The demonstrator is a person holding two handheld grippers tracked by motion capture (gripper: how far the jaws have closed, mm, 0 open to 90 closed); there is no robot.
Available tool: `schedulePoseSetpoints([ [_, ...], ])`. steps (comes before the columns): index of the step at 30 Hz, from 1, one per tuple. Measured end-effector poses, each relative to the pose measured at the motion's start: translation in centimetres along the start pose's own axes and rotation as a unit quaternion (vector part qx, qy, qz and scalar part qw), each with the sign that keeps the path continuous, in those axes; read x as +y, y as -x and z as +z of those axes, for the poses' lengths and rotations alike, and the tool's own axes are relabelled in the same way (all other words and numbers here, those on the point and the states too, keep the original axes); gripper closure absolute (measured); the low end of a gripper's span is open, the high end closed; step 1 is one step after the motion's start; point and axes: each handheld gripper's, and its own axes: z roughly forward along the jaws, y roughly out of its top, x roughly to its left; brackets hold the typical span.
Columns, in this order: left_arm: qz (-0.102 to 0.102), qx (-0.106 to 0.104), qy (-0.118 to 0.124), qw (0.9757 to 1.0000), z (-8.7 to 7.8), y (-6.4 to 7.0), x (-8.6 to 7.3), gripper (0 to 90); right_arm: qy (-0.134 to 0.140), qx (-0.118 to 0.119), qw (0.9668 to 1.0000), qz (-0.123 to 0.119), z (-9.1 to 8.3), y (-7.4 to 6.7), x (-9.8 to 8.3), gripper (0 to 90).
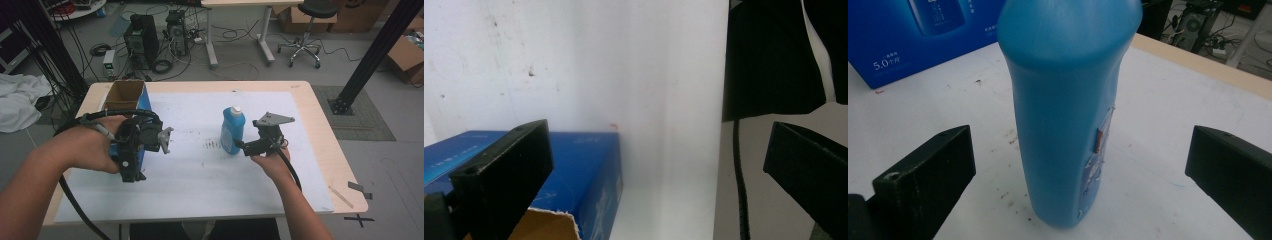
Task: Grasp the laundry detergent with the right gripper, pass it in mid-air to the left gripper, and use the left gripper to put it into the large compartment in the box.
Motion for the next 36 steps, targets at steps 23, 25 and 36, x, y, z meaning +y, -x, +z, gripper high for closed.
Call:
schedulePoseSetpoints([
  [23,-0.009,-0.005,0.0,0.9999,0.7,0.3,-1.0,0.1,0.042,-0.039,0.9978,0.033,3.8,-1.6,-1.5,0.0],
  [25,-0.009,-0.005,0.001,1.0,0.8,0.3,-1.0,0.1,0.043,-0.043,0.9977,0.031,3.9,-1.7,-1.6,0.0],
  [36,-0.011,-0.007,-0.001,0.9999,0.8,0.4,-1.2,0.1,0.054,-0.077,0.9946,0.043,5.1,-2.3,-1.9,0.0],
])
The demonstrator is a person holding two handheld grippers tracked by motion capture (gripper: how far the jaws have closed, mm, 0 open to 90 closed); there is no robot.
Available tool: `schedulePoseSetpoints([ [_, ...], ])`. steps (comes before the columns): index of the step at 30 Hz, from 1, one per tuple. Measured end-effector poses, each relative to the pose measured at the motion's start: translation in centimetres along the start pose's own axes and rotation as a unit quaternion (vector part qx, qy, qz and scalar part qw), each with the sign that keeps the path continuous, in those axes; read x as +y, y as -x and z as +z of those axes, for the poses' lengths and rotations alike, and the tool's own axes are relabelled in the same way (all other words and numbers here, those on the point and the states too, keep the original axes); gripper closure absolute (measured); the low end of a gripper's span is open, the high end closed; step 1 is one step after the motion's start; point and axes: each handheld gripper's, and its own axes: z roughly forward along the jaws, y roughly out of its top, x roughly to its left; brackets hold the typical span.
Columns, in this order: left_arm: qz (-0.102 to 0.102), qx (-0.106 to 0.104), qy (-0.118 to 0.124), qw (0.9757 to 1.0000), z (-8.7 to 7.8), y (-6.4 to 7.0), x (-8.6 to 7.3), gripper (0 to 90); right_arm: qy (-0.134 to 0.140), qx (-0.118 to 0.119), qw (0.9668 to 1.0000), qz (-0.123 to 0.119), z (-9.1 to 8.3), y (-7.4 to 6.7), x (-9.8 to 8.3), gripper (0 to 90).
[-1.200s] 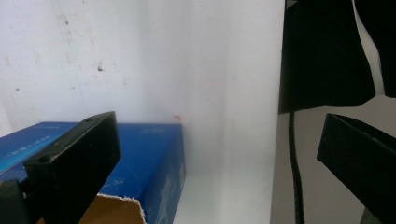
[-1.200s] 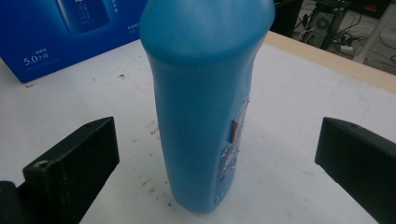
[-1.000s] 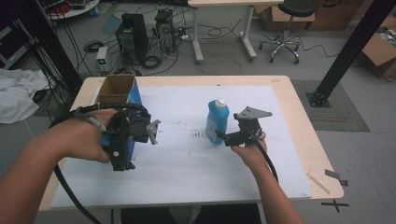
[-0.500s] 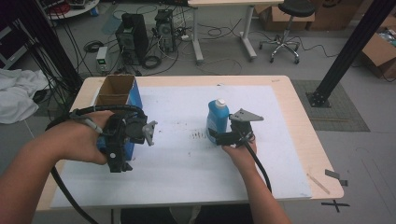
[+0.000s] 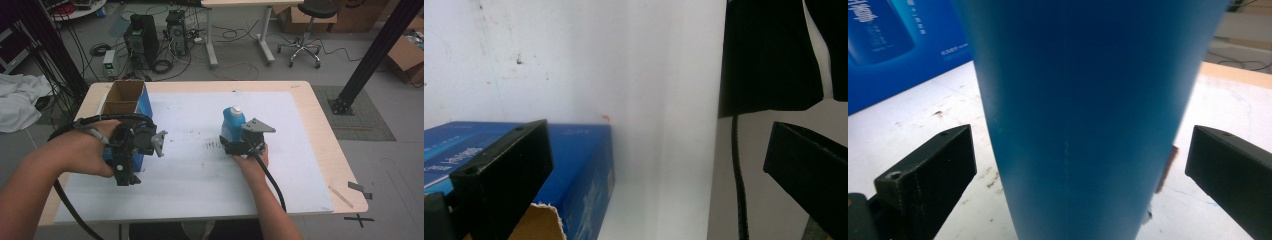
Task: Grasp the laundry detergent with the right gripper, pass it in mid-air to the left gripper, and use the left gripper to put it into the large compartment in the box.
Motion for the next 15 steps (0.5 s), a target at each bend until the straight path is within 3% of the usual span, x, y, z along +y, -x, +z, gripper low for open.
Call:
schedulePoseSetpoints([
  [9,-0.003,-0.001,-0.002,1.0,0.16,0.03,-0.25,0.1,0.003,-0.009,0.9999,0.003,0.31,-0.14,-0.17,2.1],
  [15,-0.003,-0.002,-0.002,1.0,0.18,0.07,-0.28,0.1,0.005,-0.013,0.9999,-0.004,0.4,-0.42,-0.23,9.1],
])
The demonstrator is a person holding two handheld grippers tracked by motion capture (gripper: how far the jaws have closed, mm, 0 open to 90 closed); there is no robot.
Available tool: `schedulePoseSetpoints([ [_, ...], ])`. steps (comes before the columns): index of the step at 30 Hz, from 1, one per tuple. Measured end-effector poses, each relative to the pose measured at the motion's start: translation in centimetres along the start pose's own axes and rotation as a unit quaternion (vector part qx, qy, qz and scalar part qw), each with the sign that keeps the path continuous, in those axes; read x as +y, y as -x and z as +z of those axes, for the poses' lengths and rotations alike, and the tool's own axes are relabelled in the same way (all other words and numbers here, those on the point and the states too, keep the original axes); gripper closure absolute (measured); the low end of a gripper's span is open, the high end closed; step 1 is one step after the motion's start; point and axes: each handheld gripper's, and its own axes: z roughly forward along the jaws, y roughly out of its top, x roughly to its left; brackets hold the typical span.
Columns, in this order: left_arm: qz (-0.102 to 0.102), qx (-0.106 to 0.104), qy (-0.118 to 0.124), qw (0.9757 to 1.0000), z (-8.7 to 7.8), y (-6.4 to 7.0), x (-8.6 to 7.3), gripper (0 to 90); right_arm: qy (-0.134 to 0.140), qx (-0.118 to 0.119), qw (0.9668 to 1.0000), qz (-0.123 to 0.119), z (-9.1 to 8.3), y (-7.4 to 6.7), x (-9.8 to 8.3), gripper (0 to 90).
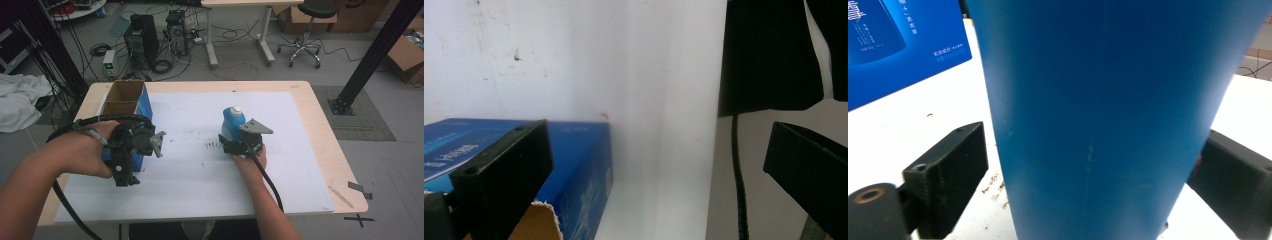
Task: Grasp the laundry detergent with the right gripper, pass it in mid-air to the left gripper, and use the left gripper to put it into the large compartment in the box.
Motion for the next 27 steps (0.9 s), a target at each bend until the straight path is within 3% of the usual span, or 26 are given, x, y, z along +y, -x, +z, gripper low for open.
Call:
schedulePoseSetpoints([
  [27,-0.004,-0.001,-0.005,1.0,-0.03,-0.33,0.01,0.1,0.005,0.0,1.0,-0.004,-0.04,0.04,-0.31,26.0],
])
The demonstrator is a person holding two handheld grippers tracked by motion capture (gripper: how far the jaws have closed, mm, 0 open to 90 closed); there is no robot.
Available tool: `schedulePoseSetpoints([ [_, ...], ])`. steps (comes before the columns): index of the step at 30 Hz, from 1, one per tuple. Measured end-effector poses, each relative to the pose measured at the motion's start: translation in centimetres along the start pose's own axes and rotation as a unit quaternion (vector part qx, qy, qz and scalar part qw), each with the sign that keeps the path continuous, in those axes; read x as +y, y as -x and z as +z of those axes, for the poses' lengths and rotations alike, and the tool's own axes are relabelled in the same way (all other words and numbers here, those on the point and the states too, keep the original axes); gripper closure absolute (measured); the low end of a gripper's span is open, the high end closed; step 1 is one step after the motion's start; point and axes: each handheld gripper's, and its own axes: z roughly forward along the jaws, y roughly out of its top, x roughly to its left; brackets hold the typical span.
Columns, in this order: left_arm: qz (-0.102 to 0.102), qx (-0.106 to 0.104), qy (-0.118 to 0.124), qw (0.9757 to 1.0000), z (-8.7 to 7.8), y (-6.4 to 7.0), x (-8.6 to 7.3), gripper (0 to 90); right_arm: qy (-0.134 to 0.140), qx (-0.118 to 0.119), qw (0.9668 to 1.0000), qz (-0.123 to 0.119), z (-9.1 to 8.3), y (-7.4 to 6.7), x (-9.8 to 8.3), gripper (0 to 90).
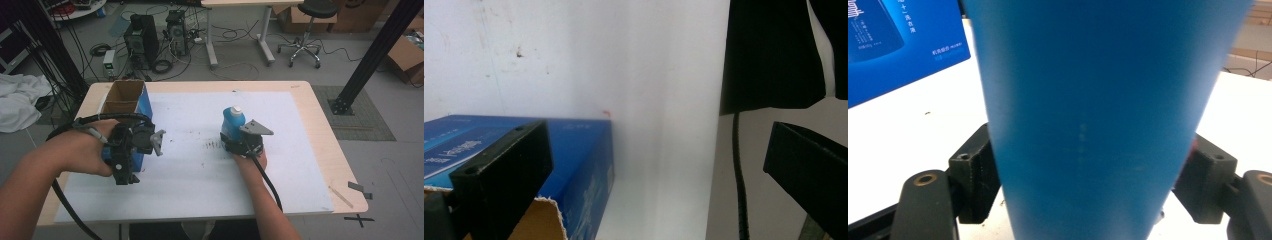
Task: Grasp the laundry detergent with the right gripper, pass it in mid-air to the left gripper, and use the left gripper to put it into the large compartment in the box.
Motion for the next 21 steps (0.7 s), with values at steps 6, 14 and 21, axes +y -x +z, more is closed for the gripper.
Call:
schedulePoseSetpoints([
  [6,-0.001,-0.002,0.003,1.0,0.24,-0.14,-0.05,0.1,0.003,-0.008,0.9999,-0.006,-0.07,-0.11,-0.06,30.1],
  [14,-0.004,-0.001,0.003,1.0,0.27,-0.15,-0.22,0.1,0.002,-0.012,0.9999,-0.009,0.03,-0.22,-0.18,37.4],
  [21,-0.003,0.0,0.003,1.0,0.34,-0.16,-0.26,0.1,0.004,-0.024,0.9997,-0.009,0.0,-0.4,-0.2,41.6],
])
